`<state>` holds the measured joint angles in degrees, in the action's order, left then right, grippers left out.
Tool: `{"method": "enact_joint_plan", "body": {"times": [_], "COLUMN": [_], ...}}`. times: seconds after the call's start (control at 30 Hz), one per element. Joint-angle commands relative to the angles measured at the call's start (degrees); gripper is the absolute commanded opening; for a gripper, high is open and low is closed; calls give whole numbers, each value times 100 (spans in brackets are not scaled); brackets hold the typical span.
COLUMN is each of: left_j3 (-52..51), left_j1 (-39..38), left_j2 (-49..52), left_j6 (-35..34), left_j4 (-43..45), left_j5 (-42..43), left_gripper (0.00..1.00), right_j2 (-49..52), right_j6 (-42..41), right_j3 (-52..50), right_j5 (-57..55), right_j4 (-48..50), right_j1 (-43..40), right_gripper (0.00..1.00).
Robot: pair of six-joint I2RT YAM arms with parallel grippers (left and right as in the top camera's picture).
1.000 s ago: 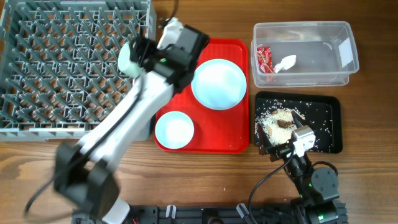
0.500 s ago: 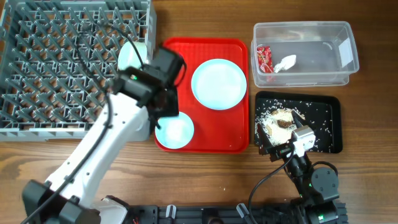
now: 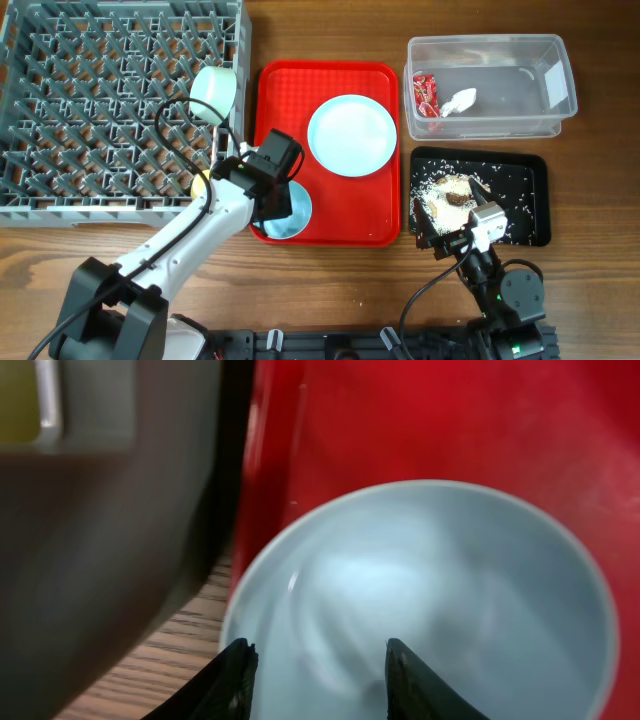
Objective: Sort waste into correct bins and load items into the dishwasher rack
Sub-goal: 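Move the left gripper to the small light-blue bowl and grasp rim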
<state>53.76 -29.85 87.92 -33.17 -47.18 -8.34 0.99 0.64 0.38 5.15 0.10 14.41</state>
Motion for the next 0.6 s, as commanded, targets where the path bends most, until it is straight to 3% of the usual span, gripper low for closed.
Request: {"method": "enact_joint_plan", "body": {"times": [0.0,0.43,0.57], "left_j3": [-61,-295,-238], "left_j1": [22,7,7], "left_j2": [22,553,531], "left_j6": [-50,-33,-31], "left_j4": [-68,203,354], "left_j5": [-601,-671,-184], "left_gripper": [42,40,15], "right_j2": [-72,-72,-72], "right_j6": [-81,-79,-81], "right_j3": [-9,-9,-9], "right_j5": [90,90,87], "right_j4": [33,31,33], "right_j1": [-31,-31,-31], "right_gripper": [100,100,100]}}
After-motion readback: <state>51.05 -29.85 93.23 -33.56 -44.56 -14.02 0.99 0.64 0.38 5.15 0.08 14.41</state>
